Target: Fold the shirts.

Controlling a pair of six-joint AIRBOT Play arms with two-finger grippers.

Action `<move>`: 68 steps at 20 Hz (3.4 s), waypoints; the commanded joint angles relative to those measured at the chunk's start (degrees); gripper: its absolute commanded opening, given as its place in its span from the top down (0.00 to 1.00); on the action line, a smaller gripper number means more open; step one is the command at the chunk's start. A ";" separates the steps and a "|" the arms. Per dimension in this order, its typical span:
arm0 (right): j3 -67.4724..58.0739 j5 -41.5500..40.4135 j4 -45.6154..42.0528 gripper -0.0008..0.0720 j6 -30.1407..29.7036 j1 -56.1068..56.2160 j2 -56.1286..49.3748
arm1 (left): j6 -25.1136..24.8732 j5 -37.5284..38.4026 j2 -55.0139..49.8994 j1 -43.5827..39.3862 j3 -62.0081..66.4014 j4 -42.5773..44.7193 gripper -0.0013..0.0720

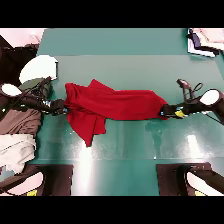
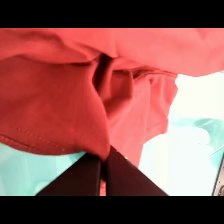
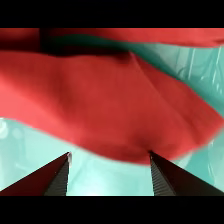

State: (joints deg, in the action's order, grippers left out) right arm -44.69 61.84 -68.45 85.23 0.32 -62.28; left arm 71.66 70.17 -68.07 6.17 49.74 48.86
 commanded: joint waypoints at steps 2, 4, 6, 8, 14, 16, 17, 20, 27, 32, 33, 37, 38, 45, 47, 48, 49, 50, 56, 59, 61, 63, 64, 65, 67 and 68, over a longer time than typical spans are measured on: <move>2.21 -8.52 -0.31 0.59 1.51 5.40 -4.85 | -0.07 1.60 0.04 0.04 0.81 0.00 0.95; 2.21 -9.77 -0.76 0.97 1.46 6.34 -5.49 | -0.07 1.73 0.04 0.04 0.81 0.00 0.95; 2.23 -11.21 -0.72 0.97 1.49 5.90 -3.89 | -0.09 1.86 0.07 0.04 0.87 0.00 0.95; 2.21 -11.30 -0.66 0.97 1.51 4.35 -0.28 | -0.07 1.97 0.04 0.04 1.25 0.02 0.95; -9.60 3.52 -0.17 0.97 1.51 -3.54 17.14 | 1.86 8.48 5.46 0.04 22.67 -0.02 0.95; -17.92 6.16 -0.17 0.97 1.57 -5.27 21.24 | 3.54 10.43 8.74 0.04 34.95 -0.07 0.95; -22.40 7.26 -0.17 0.97 1.99 -6.21 23.04 | 3.63 11.65 10.12 0.04 41.16 -0.07 0.95; -33.94 10.16 -0.24 0.97 3.06 -9.46 26.82 | 5.66 14.32 13.03 0.04 60.52 -0.07 0.95; -51.98 20.09 -0.04 0.97 3.06 -19.93 25.07 | 6.54 10.47 18.43 0.04 76.65 -0.17 0.95; -58.12 35.19 5.42 0.97 3.48 -19.10 10.36 | 7.89 13.55 17.77 0.04 57.27 -0.15 0.95; -56.63 35.89 5.81 0.97 3.50 -17.35 7.54 | 7.85 14.86 17.09 0.04 51.89 -0.09 0.95; -44.87 33.38 5.38 0.97 2.71 -7.85 -4.02 | 5.25 16.85 13.16 0.04 29.11 0.28 0.95; -42.05 30.51 5.31 0.97 2.21 -6.05 -6.47 | 4.07 15.63 12.48 0.04 24.26 0.55 0.95; -35.65 5.44 5.51 0.71 2.05 -1.64 -18.84 | 2.80 8.52 8.92 0.04 9.99 2.23 0.95; -35.69 2.45 5.86 0.21 2.08 -3.15 -18.58 | 2.75 7.80 8.92 0.04 10.03 2.38 0.95; -35.67 3.21 5.77 0.22 2.08 -4.48 -17.86 | 2.43 7.78 8.92 0.04 10.03 2.95 0.95; -35.50 4.94 5.77 0.23 1.20 -6.19 -16.94 | 1.77 7.80 8.92 0.04 10.03 3.65 0.95; -34.34 6.82 5.79 0.23 -0.11 -8.00 -15.56 | 1.60 7.80 8.92 0.04 10.03 4.61 0.95; -11.06 12.17 6.01 0.37 -3.50 -15.37 -6.56 | 1.88 6.60 8.92 0.04 10.03 6.88 0.95; -2.34 9.92 8.96 0.37 -5.60 -14.60 -6.99 | 1.88 6.23 8.92 0.04 10.03 6.67 0.95; 1.09 8.02 13.35 0.37 -7.13 -13.53 -8.85 | 1.90 6.36 8.92 0.04 10.03 6.67 0.95; 2.93 5.60 15.56 0.37 -7.34 -12.00 -10.71 | 1.90 6.51 8.92 0.04 10.03 6.64 0.95; 3.28 4.63 16.35 0.37 -7.34 -10.91 -11.47 | 1.90 6.64 8.92 0.04 10.03 6.64 0.95; 3.30 4.09 16.41 0.37 -7.32 -10.01 -12.02 | 1.90 6.84 8.92 0.04 10.03 6.67 0.95; 3.32 3.39 16.22 0.37 -7.32 -8.26 -12.44 | 1.90 7.02 8.92 0.04 10.03 6.64 0.95; 3.30 3.06 16.33 0.37 -7.32 -7.72 -12.37 | 1.90 7.02 8.92 0.04 10.03 6.67 0.95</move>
State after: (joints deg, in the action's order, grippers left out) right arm -42.39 67.20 -52.45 78.26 -9.34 -73.82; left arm 73.54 76.95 -59.13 6.17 59.81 55.48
